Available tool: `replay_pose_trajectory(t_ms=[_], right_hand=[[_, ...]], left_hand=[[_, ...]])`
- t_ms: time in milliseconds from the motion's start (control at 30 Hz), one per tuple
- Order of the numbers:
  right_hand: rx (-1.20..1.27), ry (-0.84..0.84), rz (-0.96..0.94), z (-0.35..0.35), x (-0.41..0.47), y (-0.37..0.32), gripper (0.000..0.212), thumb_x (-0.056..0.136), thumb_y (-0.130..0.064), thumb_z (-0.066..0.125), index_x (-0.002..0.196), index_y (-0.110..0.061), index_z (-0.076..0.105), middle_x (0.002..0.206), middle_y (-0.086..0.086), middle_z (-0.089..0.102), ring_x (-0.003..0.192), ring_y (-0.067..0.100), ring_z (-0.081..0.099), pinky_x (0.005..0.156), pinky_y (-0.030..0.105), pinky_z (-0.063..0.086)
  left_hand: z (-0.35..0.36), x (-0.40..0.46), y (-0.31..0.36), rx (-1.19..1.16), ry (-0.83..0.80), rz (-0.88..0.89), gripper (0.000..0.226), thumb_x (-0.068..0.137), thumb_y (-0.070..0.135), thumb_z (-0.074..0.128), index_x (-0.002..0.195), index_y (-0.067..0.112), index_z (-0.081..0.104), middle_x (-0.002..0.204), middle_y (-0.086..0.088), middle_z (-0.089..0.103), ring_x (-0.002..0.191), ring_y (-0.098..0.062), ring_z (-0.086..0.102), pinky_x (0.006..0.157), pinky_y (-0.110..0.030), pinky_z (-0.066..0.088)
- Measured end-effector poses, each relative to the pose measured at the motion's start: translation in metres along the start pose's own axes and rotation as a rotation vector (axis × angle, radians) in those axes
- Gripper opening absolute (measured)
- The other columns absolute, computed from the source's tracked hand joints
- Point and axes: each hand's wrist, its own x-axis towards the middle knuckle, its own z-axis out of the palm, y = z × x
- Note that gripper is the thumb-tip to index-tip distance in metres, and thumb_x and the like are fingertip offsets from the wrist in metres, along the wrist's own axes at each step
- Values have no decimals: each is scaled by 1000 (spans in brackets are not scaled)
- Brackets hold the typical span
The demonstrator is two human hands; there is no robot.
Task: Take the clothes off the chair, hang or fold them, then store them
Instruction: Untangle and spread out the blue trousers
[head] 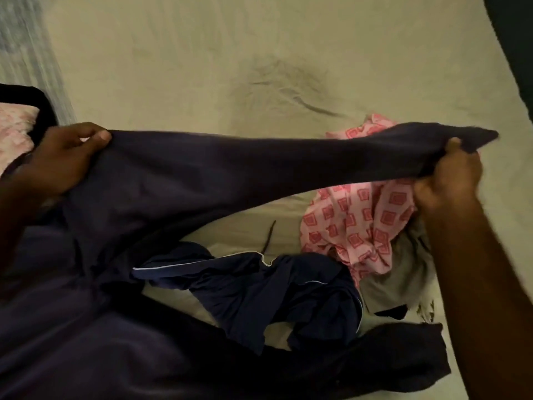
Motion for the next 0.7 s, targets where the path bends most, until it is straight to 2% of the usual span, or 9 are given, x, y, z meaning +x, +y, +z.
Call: replay_pose_trajectory(t_ms=[100, 167, 233, 300, 367, 433, 467, 567, 700], right_hand=[[25, 79, -24, -38, 4, -8, 31, 105, -12, 49, 135, -10, 56, 112, 7, 75, 94, 20, 76, 77, 37, 62], [-137, 116, -65, -53, 13, 7, 36, 100, -11, 55, 136, -8, 52, 118, 7, 71, 95, 17, 75, 79, 33, 62], [-441, 173, -133, -65, 16, 23, 56, 83, -20, 66, 134, -7, 48, 123, 8, 66, 104, 21, 71, 91, 37, 59], [-782, 218, -296, -74, 17, 37, 66, 71, -24, 66, 131, -7, 45, 126, 11, 61, 113, 28, 65, 99, 37, 52], [-1100, 298, -439, -74, 22, 52, 70, 71, -20, 65, 136, -12, 39, 138, 13, 52, 121, 34, 57, 103, 42, 45], [-1420, 481, -474, -60, 17, 58, 70, 86, -20, 64, 144, -23, 25, 152, 16, 41, 133, 41, 47, 103, 51, 40], [-1501, 477, -481, -51, 10, 63, 70, 91, -20, 63, 146, -25, 20, 158, 17, 35, 138, 45, 41, 105, 55, 37], [-1589, 83, -691, -16, -36, 81, 77, 78, -24, 73, 142, -15, 33, 158, 20, 31, 137, 45, 37, 103, 57, 35], [-1490, -613, -1043, 64, -114, 120, 51, 79, -30, 71, 126, -17, 53, 138, 11, 50, 121, 37, 52, 91, 49, 38]], left_hand=[[8, 2, 14, 20, -166, -27, 20, 98, 38, 61, 87, 26, 73, 71, 7, 72, 60, -2, 63, 55, -11, 52], [22, 6, 18, 216, -160, 7, 15, 102, 23, 61, 91, 22, 71, 80, -6, 73, 66, -11, 63, 52, -7, 47], [39, 4, 19, 346, -158, 13, 5, 98, 17, 64, 99, 20, 69, 92, -13, 72, 81, -22, 65, 60, -7, 45], [52, -5, 19, 404, -141, 5, 16, 93, 14, 71, 108, 14, 66, 102, -13, 72, 95, -24, 66, 81, -18, 47], [57, -17, 14, 447, -92, 16, 29, 89, 15, 76, 114, 9, 64, 111, -16, 71, 106, -29, 66, 97, -32, 46], [49, -30, 1, 514, -58, 38, 33, 88, 16, 77, 117, 7, 64, 117, -18, 69, 112, -34, 64, 101, -42, 46], [41, -36, -6, 560, -34, 57, 32, 89, 17, 76, 117, 6, 64, 118, -18, 68, 112, -36, 63, 100, -45, 46], [7, -57, -28, 633, 107, 96, 21, 93, 15, 71, 109, 4, 66, 108, -21, 67, 102, -42, 63, 92, -52, 49], [-43, -98, -47, 758, 241, 93, 10, 92, 7, 69, 97, 0, 65, 91, -26, 63, 87, -48, 60, 77, -54, 47]])
